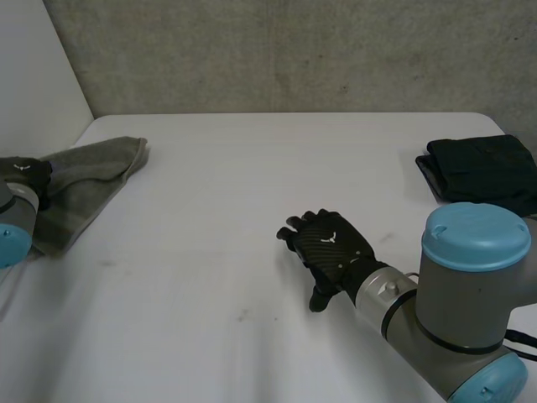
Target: Fold the laundry.
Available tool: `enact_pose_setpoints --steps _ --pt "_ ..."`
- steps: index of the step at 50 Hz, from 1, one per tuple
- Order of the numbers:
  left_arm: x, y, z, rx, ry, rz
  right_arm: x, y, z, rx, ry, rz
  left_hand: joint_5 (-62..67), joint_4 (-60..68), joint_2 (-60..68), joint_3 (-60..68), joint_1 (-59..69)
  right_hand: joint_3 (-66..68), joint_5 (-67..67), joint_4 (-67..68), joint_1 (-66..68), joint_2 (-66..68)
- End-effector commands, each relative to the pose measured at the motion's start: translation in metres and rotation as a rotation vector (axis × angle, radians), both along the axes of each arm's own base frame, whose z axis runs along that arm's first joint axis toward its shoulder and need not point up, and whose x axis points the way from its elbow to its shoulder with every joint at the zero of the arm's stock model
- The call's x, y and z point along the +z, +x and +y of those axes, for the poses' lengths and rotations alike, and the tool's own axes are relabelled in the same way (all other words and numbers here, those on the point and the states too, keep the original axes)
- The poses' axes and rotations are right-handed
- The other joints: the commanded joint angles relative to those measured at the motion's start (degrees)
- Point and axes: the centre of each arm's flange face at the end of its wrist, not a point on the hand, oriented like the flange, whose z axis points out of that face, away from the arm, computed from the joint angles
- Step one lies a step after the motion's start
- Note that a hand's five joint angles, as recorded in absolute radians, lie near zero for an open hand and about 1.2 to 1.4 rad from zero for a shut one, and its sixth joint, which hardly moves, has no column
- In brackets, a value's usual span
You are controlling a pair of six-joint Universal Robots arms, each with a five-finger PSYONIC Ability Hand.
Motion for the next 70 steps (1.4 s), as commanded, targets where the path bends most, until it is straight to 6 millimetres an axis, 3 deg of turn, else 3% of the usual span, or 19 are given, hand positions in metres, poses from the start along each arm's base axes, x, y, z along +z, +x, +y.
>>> enact_pose_setpoints --steps 1,4,6,9,14,17,20,22,25,30,34,46,50,51,53,58,62,67,70 --pt "0.012 -0.011 -0.002 -0.020 -0.038 -0.001 0.007 -0.001 -0.002 -0.008 -0.019 -0.012 23.48 23.16 22.28 22.66 21.78 -2.13 -3.63 -3.28 -1.48 -2.46" --pt "0.033 -0.037 0.004 -0.073 -0.087 0.007 0.013 -0.002 -0.002 -0.010 -0.034 -0.021 23.48 23.16 22.28 22.66 21.78 -2.13 -3.63 -3.28 -1.48 -2.46" --pt "0.067 -0.064 0.017 -0.133 -0.159 0.021 0.017 -0.001 -0.002 -0.011 -0.043 -0.027 23.48 23.16 22.28 22.66 21.78 -2.13 -3.63 -3.28 -1.48 -2.46" --pt "0.092 -0.087 0.034 -0.186 -0.212 0.059 0.023 -0.002 -0.004 -0.029 -0.062 -0.033 23.48 23.16 22.28 22.66 21.78 -2.13 -3.63 -3.28 -1.48 -2.46" --pt "0.131 -0.132 0.086 -0.318 -0.260 0.198 0.033 -0.010 -0.015 -0.090 -0.094 -0.041 23.48 23.16 22.28 22.66 21.78 -2.13 -3.63 -3.28 -1.48 -2.46" --pt "0.137 -0.131 0.091 -0.316 -0.285 0.224 0.036 -0.017 -0.025 -0.121 -0.100 -0.045 23.48 23.16 22.28 22.66 21.78 -2.13 -3.63 -3.28 -1.48 -2.46" --pt "0.113 -0.117 0.070 -0.265 -0.263 0.173 0.035 -0.021 -0.029 -0.133 -0.094 -0.043 -33.18 -33.50 -34.38 -34.00 -34.88 -2.13 -3.63 -3.28 -1.48 -2.46" --pt "0.088 -0.100 0.053 -0.226 -0.206 0.067 0.035 -0.021 -0.029 -0.133 -0.093 -0.042 -45.76 -46.08 -46.96 -46.58 -47.46 -2.13 -3.63 -3.28 -1.48 -2.46" --pt "0.061 -0.073 0.036 -0.174 -0.134 -0.103 0.034 -0.021 -0.029 -0.133 -0.090 -0.040 -46.52 -46.84 -47.72 -47.34 -48.22 -2.13 -3.63 -3.28 -1.48 -2.46" --pt "0.026 -0.043 0.020 -0.130 -0.042 -0.247 0.035 -0.021 -0.028 -0.131 -0.090 -0.040 -46.52 -46.84 -47.72 -47.34 -48.22 -2.13 -3.63 -3.28 -1.48 -2.46" --pt "0.016 -0.022 0.003 -0.080 -0.050 -0.267 0.034 -0.019 -0.027 -0.125 -0.086 -0.040 -46.52 -46.84 -47.72 -47.34 -48.22 -2.13 -3.63 -3.28 -1.48 -2.46" --pt "-0.014 0.000 -0.022 -0.036 -0.030 -0.276 0.031 -0.019 -0.024 -0.120 -0.080 -0.034 -39.43 -39.75 -40.63 -40.25 -41.13 -2.13 -3.63 -3.28 -1.48 -2.46" --pt "-0.017 0.002 -0.026 -0.026 -0.032 -0.278 0.031 -0.019 -0.025 -0.120 -0.081 -0.035 -19.28 -19.61 -20.48 -20.10 -20.98 -2.13 -3.63 -3.28 -1.48 -2.46" --pt "-0.018 0.002 -0.028 -0.023 -0.037 -0.279 0.031 -0.019 -0.025 -0.120 -0.079 -0.034 5.42 5.10 4.22 4.60 3.72 -2.13 -3.63 -3.28 -1.48 -2.46" --pt "-0.018 0.002 -0.030 -0.016 -0.050 -0.281 0.031 -0.019 -0.025 -0.120 -0.079 -0.034 23.39 23.07 22.19 22.57 21.69 -2.13 -3.63 -3.28 -1.48 -2.46" --pt "-0.015 0.004 -0.035 0.024 -0.098 -0.306 0.032 -0.020 -0.027 -0.128 -0.083 -0.036 23.48 23.16 22.28 22.66 21.78 -2.13 -3.63 -3.28 -1.48 -2.46" --pt "-0.012 -0.012 -0.028 0.029 -0.097 -0.340 0.034 -0.021 -0.030 -0.134 -0.091 -0.039 23.48 23.16 22.28 22.66 21.78 -2.13 -3.63 -3.28 -1.48 -2.46" --pt "0.046 -0.076 0.005 -0.072 -0.222 -0.263 0.040 -0.024 -0.039 -0.160 -0.112 -0.049 23.48 23.16 22.28 22.66 21.78 -2.13 -3.63 -3.28 -1.48 -2.46" --pt "0.066 -0.097 0.026 -0.115 -0.261 -0.187 0.045 -0.029 -0.048 -0.186 -0.125 -0.057 23.48 23.16 22.28 22.66 21.78 -2.13 -3.63 -3.28 -1.48 -2.46"
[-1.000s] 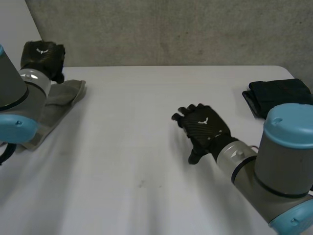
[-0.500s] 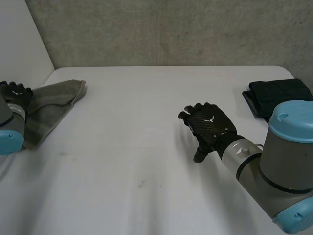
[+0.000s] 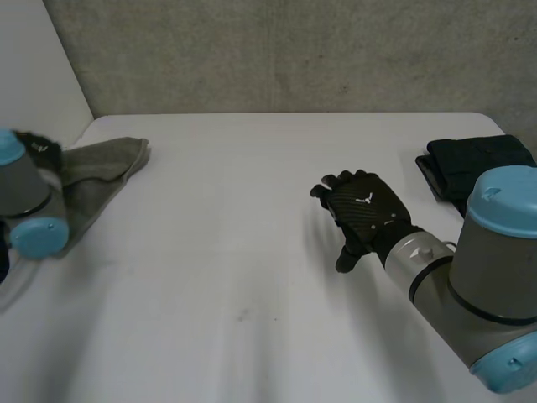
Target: Fold the laundry.
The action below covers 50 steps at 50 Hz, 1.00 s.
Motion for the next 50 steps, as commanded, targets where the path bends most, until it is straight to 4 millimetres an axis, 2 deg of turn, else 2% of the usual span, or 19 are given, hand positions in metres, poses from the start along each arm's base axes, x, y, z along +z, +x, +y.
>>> enact_pose_setpoints --steps 1,4,5,8,13,15,18,19,20,24,28,32,35,36,38,42,43,47,50 --pt "0.069 -0.076 0.061 -0.175 -0.109 0.176 0.011 -0.010 -0.018 -0.053 -0.032 -0.017 15.37 11.65 11.80 11.99 14.10 -2.13 -3.59 -3.28 -1.48 -2.47" --pt "0.085 -0.105 0.095 -0.264 -0.104 0.246 0.015 -0.014 -0.023 -0.073 -0.045 -0.023 15.37 11.65 11.80 11.99 14.10 -2.13 -3.59 -3.28 -1.48 -2.47" --pt "0.095 -0.125 0.121 -0.336 -0.097 0.279 0.016 -0.015 -0.025 -0.078 -0.045 -0.024 15.37 11.65 11.80 11.99 14.10 -2.13 -3.59 -3.28 -1.48 -2.47" --pt "0.105 -0.143 0.146 -0.401 -0.102 0.318 0.018 -0.018 -0.029 -0.092 -0.050 -0.028 15.37 11.65 11.80 11.99 14.10 -2.13 -3.59 -3.28 -1.48 -2.47" --pt "0.100 -0.137 0.139 -0.380 -0.092 0.296 0.017 -0.019 -0.030 -0.095 -0.047 -0.027 15.37 11.65 11.80 11.99 14.10 -2.13 -3.59 -3.28 -1.48 -2.47" --pt "0.094 -0.141 0.147 -0.390 -0.063 0.288 0.017 -0.019 -0.030 -0.095 -0.047 -0.028 15.37 11.65 11.80 11.99 14.10 -2.13 -3.59 -3.28 -1.48 -2.47" --pt "0.086 -0.161 0.180 -0.491 0.013 0.315 0.018 -0.019 -0.030 -0.095 -0.048 -0.028 15.37 11.65 11.80 11.99 14.10 -2.13 -3.59 -3.28 -1.48 -2.47" --pt "0.087 -0.170 0.195 -0.540 0.023 0.339 0.018 -0.019 -0.031 -0.098 -0.049 -0.029 15.37 11.65 11.80 11.99 14.10 -2.13 -3.59 -3.28 -1.48 -2.47" --pt "0.098 -0.188 0.226 -0.642 0.030 0.402 0.018 -0.020 -0.031 -0.100 -0.050 -0.031 15.37 11.65 11.80 11.99 14.10 -2.13 -3.59 -3.28 -1.48 -2.47" --pt "0.111 -0.220 0.278 -0.818 0.057 0.555 0.023 -0.022 -0.037 -0.116 -0.065 -0.033 15.37 11.65 11.80 11.99 14.10 -2.13 -3.59 -3.28 -1.48 -2.47" --pt "0.095 -0.249 0.298 -0.891 0.097 0.593 0.023 -0.024 -0.040 -0.130 -0.067 -0.034 15.37 11.65 11.80 11.99 14.10 -2.13 -3.59 -3.28 -1.48 -2.47" --pt "0.060 -0.269 0.302 -0.912 0.175 0.555 0.024 -0.028 -0.043 -0.142 -0.068 -0.034 12.40 8.68 8.83 9.02 11.13 -2.13 -3.59 -3.28 -1.48 -2.47" --pt "0.039 -0.273 0.307 -0.911 0.238 0.519 0.024 -0.031 -0.046 -0.163 -0.073 -0.031 -50.86 -54.57 -54.42 -54.24 -52.13 -2.13 -3.59 -3.28 -1.48 -2.47" --pt "0.035 -0.273 0.312 -0.915 0.261 0.509 0.025 -0.031 -0.047 -0.169 -0.074 -0.031 -54.54 -58.26 -58.11 -57.92 -55.81 -2.13 -3.59 -3.28 -1.48 -2.47" --pt "0.037 -0.272 0.313 -0.913 0.264 0.507 0.026 -0.033 -0.048 -0.181 -0.078 -0.031 -54.63 -58.35 -58.20 -58.01 -55.90 -2.13 -3.59 -3.28 -1.48 -2.47" --pt "0.062 -0.260 0.297 -0.874 0.210 0.530 0.025 -0.031 -0.047 -0.172 -0.075 -0.027 -54.63 -58.35 -58.20 -58.01 -55.90 -2.13 -3.59 -3.28 -1.48 -2.47" --pt "0.074 -0.246 0.283 -0.827 0.174 0.540 0.025 -0.032 -0.047 -0.173 -0.073 -0.024 -54.63 -58.35 -58.20 -58.01 -55.90 -2.13 -3.59 -3.28 -1.48 -2.47" --pt "0.090 -0.203 0.244 -0.676 0.125 0.521 0.022 -0.030 -0.041 -0.161 -0.039 -0.010 -54.25 -57.97 -57.81 -57.63 -55.52 -2.13 -3.59 -3.28 -1.48 -2.47" --pt "0.090 -0.177 0.226 -0.595 0.127 0.469 0.021 -0.029 -0.038 -0.154 -0.015 -0.002 -53.41 -57.13 -56.98 -56.79 -54.68 -2.13 -3.59 -3.28 -1.48 -2.47"
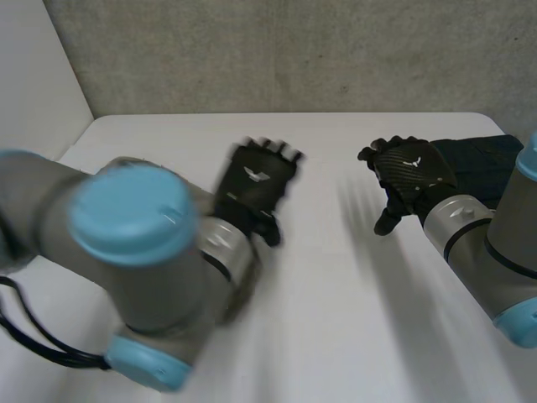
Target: Fold the laundry.
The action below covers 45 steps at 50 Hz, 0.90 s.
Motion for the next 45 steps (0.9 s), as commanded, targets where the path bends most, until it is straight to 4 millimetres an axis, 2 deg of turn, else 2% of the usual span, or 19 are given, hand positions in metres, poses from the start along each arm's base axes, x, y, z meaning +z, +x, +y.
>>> enact_pose_setpoints --steps 1,4,8,11,12,15,18,22,25,26,27,32,35,36,40,43,44,45 --pt "0.017 0.067 -0.052 0.218 -0.019 -0.083 -0.003 0.002 0.007 0.016 0.052 0.020 -0.88 0.21 0.05 -0.31 0.88 -2.13 -3.61 -3.28 -1.48 -2.47" --pt "0.002 0.087 -0.060 0.263 0.015 -0.185 -0.005 0.002 0.012 0.026 0.080 0.033 -0.71 0.38 0.22 -0.14 1.05 -2.13 -3.61 -3.28 -1.48 -2.47" --pt "-0.014 0.098 -0.064 0.262 0.035 -0.280 -0.005 0.003 0.014 0.032 0.097 0.040 -0.37 0.72 0.56 0.20 1.39 -2.13 -3.61 -3.28 -1.48 -2.47" --pt "-0.026 0.097 -0.063 0.225 0.053 -0.315 -0.005 0.005 0.015 0.039 0.101 0.044 -0.37 0.72 0.56 0.20 1.39 -2.13 -3.61 -3.28 -1.48 -2.47" --pt "-0.038 0.092 -0.062 0.189 0.072 -0.332 -0.005 0.005 0.015 0.039 0.100 0.045 -0.37 0.72 0.56 0.20 1.39 -2.13 -3.61 -3.28 -1.48 -2.47" --pt "-0.055 0.085 -0.068 0.153 0.094 -0.339 -0.007 0.005 0.016 0.040 0.101 0.052 0.30 1.38 1.22 0.87 2.06 -2.13 -3.61 -3.28 -1.48 -2.47" --pt "-0.059 0.080 -0.075 0.151 0.076 -0.329 -0.008 0.004 0.016 0.039 0.105 0.055 2.65 3.73 3.57 3.21 4.40 -2.13 -3.61 -3.28 -1.48 -2.47" --pt "-0.062 0.072 -0.079 0.140 0.053 -0.319 -0.008 0.003 0.015 0.038 0.107 0.055 15.26 16.34 16.18 15.82 17.01 -2.13 -3.61 -3.28 -1.48 -2.47" --pt "-0.069 0.067 -0.080 0.131 0.062 -0.326 -0.008 0.002 0.014 0.033 0.107 0.055 33.89 34.97 34.81 34.45 35.64 -2.13 -3.61 -3.28 -1.48 -2.47" --pt "-0.070 0.065 -0.079 0.126 0.065 -0.327 -0.008 0.002 0.014 0.032 0.105 0.054 45.44 46.52 46.36 46.00 47.19 -2.13 -3.61 -3.28 -1.48 -2.47" --pt "-0.072 0.062 -0.076 0.116 0.066 -0.328 -0.008 0.002 0.013 0.032 0.103 0.055 66.37 67.45 67.29 66.93 68.13 -2.13 -3.61 -3.28 -1.48 -2.47" --pt "-0.060 0.043 -0.070 0.083 0.018 -0.292 -0.004 0.001 0.011 0.027 0.092 0.050 67.40 68.48 68.32 67.97 69.16 -2.13 -3.61 -3.28 -1.48 -2.47" --pt "-0.040 0.026 -0.066 0.070 -0.040 -0.242 0.001 0.002 0.008 0.025 0.074 0.042 67.40 68.48 68.32 67.97 69.16 -2.13 -3.61 -3.28 -1.48 -2.47" --pt "-0.026 0.015 -0.063 0.066 -0.077 -0.200 0.003 0.002 0.007 0.023 0.068 0.037 67.40 68.48 68.32 67.97 69.16 -2.13 -3.61 -3.28 -1.48 -2.47" --pt "0.004 -0.012 -0.050 0.026 -0.137 -0.074 0.014 -0.006 -0.007 -0.023 0.032 0.024 67.40 68.48 68.32 67.97 69.16 -2.13 -3.61 -3.28 -1.48 -2.47" --pt "0.009 -0.030 -0.038 -0.021 -0.138 -0.012 0.020 -0.019 -0.021 -0.076 0.012 0.017 67.40 68.48 68.32 67.97 69.16 -2.13 -3.61 -3.28 -1.48 -2.47" --pt "0.007 -0.035 -0.035 -0.035 -0.133 -0.003 0.024 -0.025 -0.026 -0.098 -0.002 0.012 67.40 68.48 68.32 67.97 69.16 -2.13 -3.61 -3.28 -1.48 -2.47" --pt "-0.005 -0.048 -0.026 -0.066 -0.115 0.007 0.026 -0.028 -0.028 -0.107 -0.008 0.010 67.40 68.48 68.32 67.97 69.16 -2.13 -3.61 -3.28 -1.48 -2.47"
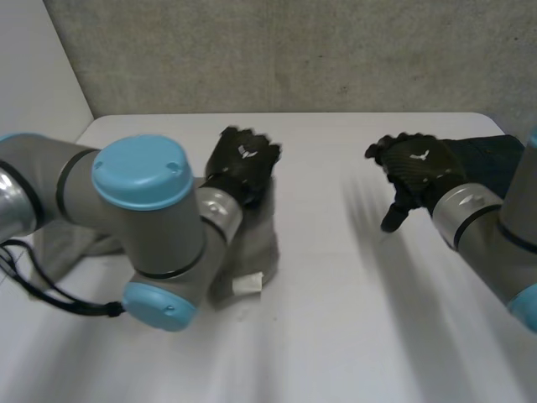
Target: Fold the laundry.
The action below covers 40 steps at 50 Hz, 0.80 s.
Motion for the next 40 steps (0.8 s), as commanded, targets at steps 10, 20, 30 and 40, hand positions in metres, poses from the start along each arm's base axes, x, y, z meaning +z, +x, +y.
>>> enact_pose_setpoints --steps 10,20,30,40 --pt "-0.050 -0.078 0.082 -0.235 0.093 0.063 0.020 -0.036 -0.035 -0.135 -0.064 -0.022 -53.85 -57.84 -57.66 -57.30 -55.31 -2.13 -3.58 -3.30 -1.48 -2.47" --pt "0.018 0.007 0.012 0.090 0.031 0.125 0.013 -0.033 -0.030 -0.107 -0.025 0.005 -54.02 -58.01 -57.83 -57.47 -55.48 -2.13 -3.58 -3.30 -1.48 -2.47" --pt "-0.005 0.092 0.017 0.248 0.183 -0.004 -0.008 0.006 0.041 0.157 0.150 0.186 -51.67 -55.66 -55.48 -55.12 -53.13 -2.13 -3.58 -3.30 -1.48 -2.47" --pt "-0.035 0.151 0.023 0.399 0.333 -0.094 -0.038 0.034 0.088 0.318 0.132 0.212 -49.14 -53.14 -52.95 -52.59 -50.60 -2.13 -3.58 -3.30 -1.48 -2.47"
